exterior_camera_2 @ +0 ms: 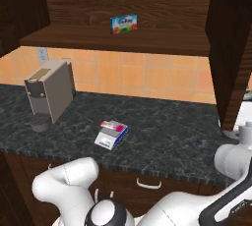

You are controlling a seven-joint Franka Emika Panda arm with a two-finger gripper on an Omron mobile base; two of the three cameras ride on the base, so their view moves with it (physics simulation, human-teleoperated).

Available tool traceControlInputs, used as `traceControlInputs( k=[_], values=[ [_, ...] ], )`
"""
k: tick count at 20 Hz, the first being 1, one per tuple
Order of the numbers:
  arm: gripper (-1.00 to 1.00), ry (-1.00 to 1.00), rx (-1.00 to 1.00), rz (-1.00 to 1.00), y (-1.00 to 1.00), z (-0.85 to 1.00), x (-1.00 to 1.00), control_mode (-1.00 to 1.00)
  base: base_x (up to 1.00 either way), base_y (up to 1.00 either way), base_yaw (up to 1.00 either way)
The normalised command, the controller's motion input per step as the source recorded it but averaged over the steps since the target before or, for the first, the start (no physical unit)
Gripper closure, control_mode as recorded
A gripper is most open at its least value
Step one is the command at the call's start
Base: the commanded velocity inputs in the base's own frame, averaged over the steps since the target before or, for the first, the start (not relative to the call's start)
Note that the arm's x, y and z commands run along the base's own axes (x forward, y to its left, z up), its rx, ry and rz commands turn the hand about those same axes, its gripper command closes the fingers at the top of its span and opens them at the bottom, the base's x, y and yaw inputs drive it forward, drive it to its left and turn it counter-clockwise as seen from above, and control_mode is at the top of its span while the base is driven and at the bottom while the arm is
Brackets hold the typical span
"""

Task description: Pick the bar and place it on the digital scale for weighing, and close the cabinet.

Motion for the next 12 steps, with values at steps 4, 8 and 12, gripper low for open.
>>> traceControlInputs(
  k=[4, 8, 12],
  values=[
    [-1.0, 0.0, 0.0, 0.13, 0.67, 0.33, -0.32, -1.0, 0.0, 0.0, 0.0],
    [-1.0, -0.04, -0.01, 0.15, 1.0, 0.18, -0.6, -1.0, 0.0, 0.0, 0.0],
    [-1.0, -0.03, -0.1, 0.1, 1.0, 0.66, -0.42, -1.0, 0.0, 0.0, 0.0]
  ],
)
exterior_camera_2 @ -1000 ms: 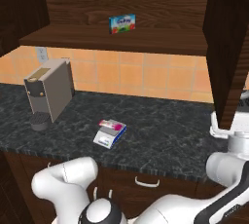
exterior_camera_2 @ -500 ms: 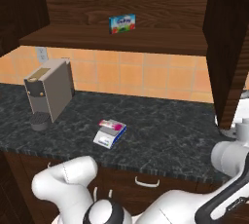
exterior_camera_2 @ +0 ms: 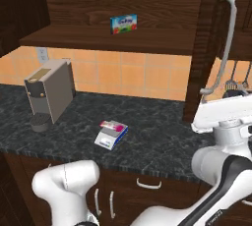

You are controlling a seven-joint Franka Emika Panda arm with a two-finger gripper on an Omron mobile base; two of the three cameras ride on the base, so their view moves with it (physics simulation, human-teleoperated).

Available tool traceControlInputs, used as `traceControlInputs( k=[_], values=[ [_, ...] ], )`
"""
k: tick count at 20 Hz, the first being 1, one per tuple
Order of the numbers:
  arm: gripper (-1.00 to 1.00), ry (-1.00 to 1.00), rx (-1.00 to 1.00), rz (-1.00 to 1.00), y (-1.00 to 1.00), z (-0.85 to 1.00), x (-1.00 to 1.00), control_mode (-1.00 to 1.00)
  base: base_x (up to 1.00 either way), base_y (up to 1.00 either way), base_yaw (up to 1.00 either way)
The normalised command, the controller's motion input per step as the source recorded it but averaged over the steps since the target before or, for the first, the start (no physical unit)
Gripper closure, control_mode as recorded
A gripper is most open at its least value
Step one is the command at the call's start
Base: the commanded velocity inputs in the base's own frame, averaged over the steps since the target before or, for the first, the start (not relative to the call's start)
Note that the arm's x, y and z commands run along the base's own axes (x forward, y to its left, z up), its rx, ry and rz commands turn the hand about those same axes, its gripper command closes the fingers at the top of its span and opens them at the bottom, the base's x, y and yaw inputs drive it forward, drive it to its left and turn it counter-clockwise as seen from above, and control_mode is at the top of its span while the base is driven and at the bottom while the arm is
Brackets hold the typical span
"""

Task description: Pick the bar and place it on the digital scale for weighing, and close the cabinet.

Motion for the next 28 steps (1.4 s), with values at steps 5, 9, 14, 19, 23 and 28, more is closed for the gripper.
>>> traceControlInputs(
  k=[5, 9, 14, 19, 23, 28],
  values=[
    [-1.0, 0.0, -0.18, 0.05, 1.0, 0.61, -0.3, -1.0, 0.0, 0.0, 0.0],
    [-1.0, 0.12, -0.25, 0.0, 1.0, 0.55, -0.09, -1.0, 0.0, 0.0, 0.0],
    [-1.0, 0.35, -0.31, -0.06, 1.0, 0.37, 0.21, -1.0, 0.0, 0.0, 0.0],
    [-1.0, 0.25, -0.31, -0.11, 1.0, 0.23, 0.33, -1.0, 0.0, 0.0, 0.0],
    [-1.0, 0.11, -0.27, -0.17, 1.0, 0.01, 0.82, -1.0, 0.0, 0.0, 0.0],
    [-1.0, 0.0, -0.19, -0.11, 1.0, 0.0, 1.0, -1.0, 0.0, 0.0, 0.0]
  ],
)
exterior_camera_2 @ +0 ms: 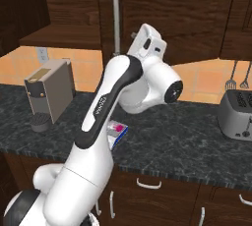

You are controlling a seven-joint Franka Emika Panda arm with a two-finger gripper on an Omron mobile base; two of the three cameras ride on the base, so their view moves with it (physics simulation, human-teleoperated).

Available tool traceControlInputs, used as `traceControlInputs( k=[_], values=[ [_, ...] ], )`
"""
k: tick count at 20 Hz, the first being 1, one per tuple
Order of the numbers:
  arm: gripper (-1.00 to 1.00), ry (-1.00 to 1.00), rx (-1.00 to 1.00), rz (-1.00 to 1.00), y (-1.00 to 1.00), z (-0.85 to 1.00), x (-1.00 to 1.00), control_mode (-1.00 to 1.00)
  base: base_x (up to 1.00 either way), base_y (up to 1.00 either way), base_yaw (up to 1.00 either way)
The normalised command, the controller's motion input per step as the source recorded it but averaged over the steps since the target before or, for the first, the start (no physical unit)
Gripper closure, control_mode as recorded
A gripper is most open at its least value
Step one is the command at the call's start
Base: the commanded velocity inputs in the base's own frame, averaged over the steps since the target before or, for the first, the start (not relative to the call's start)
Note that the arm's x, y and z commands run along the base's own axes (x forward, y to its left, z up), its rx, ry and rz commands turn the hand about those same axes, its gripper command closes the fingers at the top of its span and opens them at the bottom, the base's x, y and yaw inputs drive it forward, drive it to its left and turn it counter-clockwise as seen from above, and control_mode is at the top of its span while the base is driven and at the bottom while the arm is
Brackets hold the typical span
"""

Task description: Pick the bar and place it on the digital scale for weighing, and close the cabinet.

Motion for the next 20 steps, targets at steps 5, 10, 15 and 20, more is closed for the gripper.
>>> traceControlInputs(
  k=[5, 10, 15, 20],
  values=[
    [-1.0, 0.02, -0.11, -0.01, 0.71, -0.09, 1.0, -1.0, 0.0, 0.0, 0.0],
    [-1.0, 0.0, -0.05, 0.0, 0.38, -0.14, 0.98, -1.0, 0.0, 0.0, 0.0],
    [-1.0, 0.01, -0.01, 0.0, 0.19, -0.12, 0.77, -1.0, 0.0, 0.0, 0.0],
    [-1.0, -0.01, 0.0, 0.0, 0.07, -0.14, 0.57, -1.0, 0.0, 0.0, 0.0]
  ],
)
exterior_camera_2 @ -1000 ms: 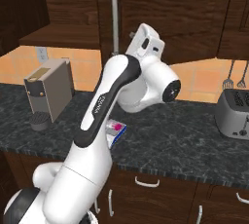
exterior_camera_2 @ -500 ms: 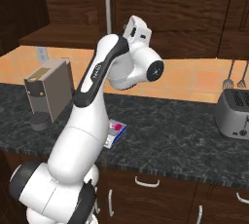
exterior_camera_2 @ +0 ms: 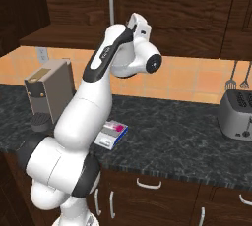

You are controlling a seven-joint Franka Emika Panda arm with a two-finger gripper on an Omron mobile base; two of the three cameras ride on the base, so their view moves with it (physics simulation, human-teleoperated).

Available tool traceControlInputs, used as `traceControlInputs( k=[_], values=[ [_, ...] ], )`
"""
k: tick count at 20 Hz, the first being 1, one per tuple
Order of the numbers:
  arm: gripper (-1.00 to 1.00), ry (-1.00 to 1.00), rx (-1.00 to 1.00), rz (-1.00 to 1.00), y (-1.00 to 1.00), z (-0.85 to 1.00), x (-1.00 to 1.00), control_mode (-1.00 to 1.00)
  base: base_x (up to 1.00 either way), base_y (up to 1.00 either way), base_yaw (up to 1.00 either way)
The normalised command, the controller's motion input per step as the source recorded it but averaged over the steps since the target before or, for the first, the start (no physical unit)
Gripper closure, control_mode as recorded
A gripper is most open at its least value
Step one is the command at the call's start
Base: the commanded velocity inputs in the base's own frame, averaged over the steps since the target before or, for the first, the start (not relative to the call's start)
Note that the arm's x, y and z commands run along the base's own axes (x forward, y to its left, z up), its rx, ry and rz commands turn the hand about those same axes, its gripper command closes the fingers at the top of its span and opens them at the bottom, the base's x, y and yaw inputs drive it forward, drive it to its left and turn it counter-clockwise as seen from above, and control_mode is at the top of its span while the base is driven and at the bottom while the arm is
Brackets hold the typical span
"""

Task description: Pick the bar and place it on the digital scale for weighing, and close the cabinet.

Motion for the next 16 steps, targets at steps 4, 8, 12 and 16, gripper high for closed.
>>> traceControlInputs(
  k=[4, 8, 12, 16],
  values=[
    [-1.0, -0.09, 0.0, 0.0, 0.04, -0.21, 0.48, -1.0, 0.0, 0.0, 0.0],
    [-1.0, -0.05, 0.0, 0.0, 0.07, -0.26, 0.73, -1.0, 0.0, 0.0, 0.0],
    [-1.0, -0.18, 0.0, 0.01, 0.0, 0.0, -0.68, -1.0, 0.0, 0.0, 0.0],
    [-1.0, -0.27, 0.01, 0.0, 0.23, 0.0, -1.0, -1.0, 0.0, 0.0, 0.0]
  ],
)
